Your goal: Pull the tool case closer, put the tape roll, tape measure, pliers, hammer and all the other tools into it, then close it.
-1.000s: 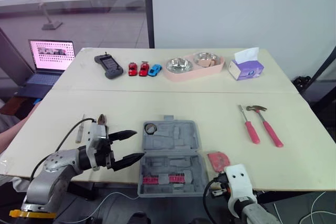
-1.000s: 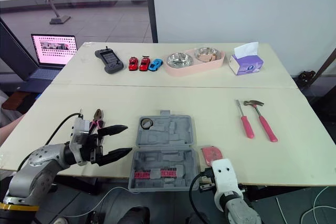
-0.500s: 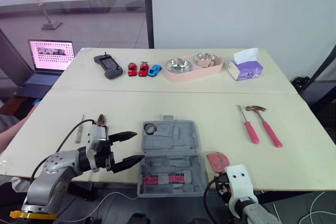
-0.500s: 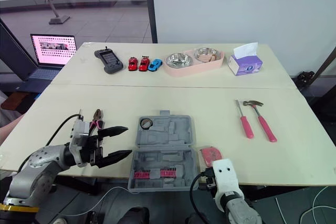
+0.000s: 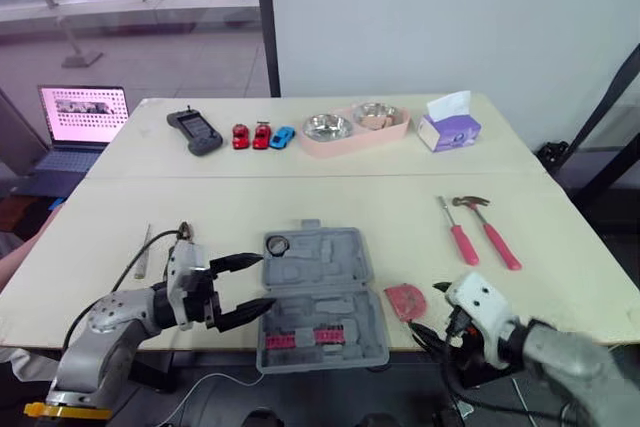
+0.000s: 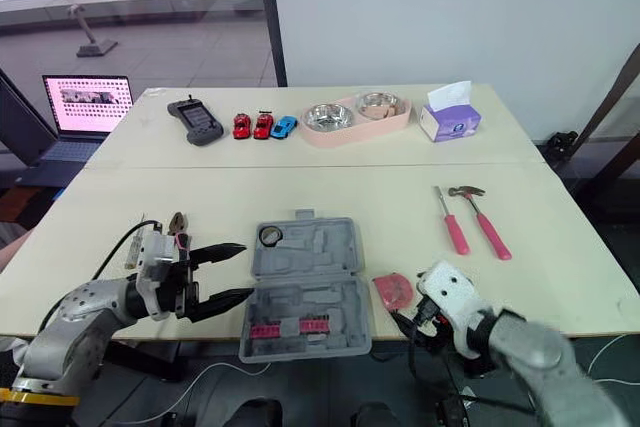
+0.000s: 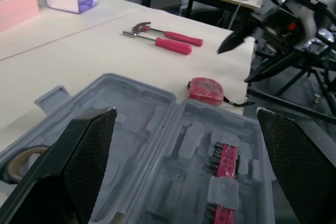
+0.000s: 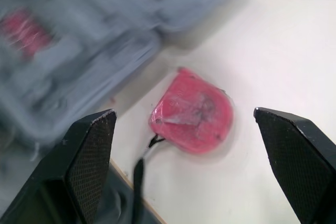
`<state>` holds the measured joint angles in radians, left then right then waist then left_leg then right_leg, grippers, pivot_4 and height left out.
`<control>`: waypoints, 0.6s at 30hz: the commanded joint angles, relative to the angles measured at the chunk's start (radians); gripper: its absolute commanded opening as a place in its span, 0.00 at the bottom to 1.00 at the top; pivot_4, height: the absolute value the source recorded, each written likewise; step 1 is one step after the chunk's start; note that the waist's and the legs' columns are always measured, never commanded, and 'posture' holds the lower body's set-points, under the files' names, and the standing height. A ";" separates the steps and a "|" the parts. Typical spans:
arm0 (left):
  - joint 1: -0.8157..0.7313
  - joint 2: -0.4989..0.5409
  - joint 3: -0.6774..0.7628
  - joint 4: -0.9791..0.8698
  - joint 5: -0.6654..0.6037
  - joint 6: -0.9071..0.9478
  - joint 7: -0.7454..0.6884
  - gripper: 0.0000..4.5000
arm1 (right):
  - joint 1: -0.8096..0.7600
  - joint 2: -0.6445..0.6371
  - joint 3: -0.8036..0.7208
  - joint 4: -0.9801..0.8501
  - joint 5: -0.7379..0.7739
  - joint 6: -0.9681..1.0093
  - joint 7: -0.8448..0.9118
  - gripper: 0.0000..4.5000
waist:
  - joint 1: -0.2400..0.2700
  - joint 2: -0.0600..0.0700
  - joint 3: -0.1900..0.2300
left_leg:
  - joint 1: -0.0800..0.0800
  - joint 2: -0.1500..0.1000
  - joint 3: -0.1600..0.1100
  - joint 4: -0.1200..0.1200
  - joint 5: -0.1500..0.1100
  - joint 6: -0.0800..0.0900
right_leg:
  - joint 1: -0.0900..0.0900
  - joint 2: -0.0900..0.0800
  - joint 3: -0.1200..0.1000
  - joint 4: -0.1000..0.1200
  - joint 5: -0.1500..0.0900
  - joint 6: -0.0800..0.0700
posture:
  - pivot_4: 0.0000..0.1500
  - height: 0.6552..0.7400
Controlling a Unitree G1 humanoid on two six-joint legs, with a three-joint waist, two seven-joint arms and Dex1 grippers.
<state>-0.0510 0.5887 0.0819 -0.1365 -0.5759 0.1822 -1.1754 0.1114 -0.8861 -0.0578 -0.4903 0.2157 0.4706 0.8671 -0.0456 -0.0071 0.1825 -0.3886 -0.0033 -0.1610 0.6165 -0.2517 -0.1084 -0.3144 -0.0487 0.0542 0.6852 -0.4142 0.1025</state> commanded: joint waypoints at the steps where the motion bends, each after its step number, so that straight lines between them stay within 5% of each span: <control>1: -0.007 0.007 0.008 -0.010 0.002 -0.016 -0.009 1.00 | -0.152 -0.048 0.121 0.197 -0.028 -0.237 0.238 0.99 | 0.001 -0.001 0.000 | 0.000 0.000 0.000 0.000 0.000 0.001 | 0.000 0.000 0.000 0.000 0.000 0.000 | 1.00 1.00; 8: 0.040 0.008 0.027 -0.066 -0.002 -0.019 0.017 1.00 | -0.513 0.015 0.359 0.630 -0.168 -0.566 0.484 0.99 | 0.000 -0.001 0.001 | -0.003 0.000 0.000 0.005 -0.001 0.001 | 0.000 0.000 -0.001 -0.001 0.000 0.000 | 1.00 1.00; 18: 0.117 0.004 0.054 -0.137 -0.007 -0.020 0.068 1.00 | -0.709 0.117 0.456 0.988 -0.271 -0.836 0.573 0.99 | 0.001 0.000 0.001 | -0.003 0.000 0.000 0.007 0.000 0.000 | 0.001 0.000 -0.001 -0.001 0.000 0.000 | 1.00 1.00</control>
<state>0.0581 0.5893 0.1111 -0.2359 -0.5756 0.1767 -1.1160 -0.5744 -0.7745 0.3994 0.4595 -0.0403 -0.3130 1.4283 -0.0444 -0.0075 0.1837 -0.3916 -0.0029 -0.1612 0.6240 -0.2516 -0.1086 -0.3135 -0.0490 0.0528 0.6839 -0.4142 0.1027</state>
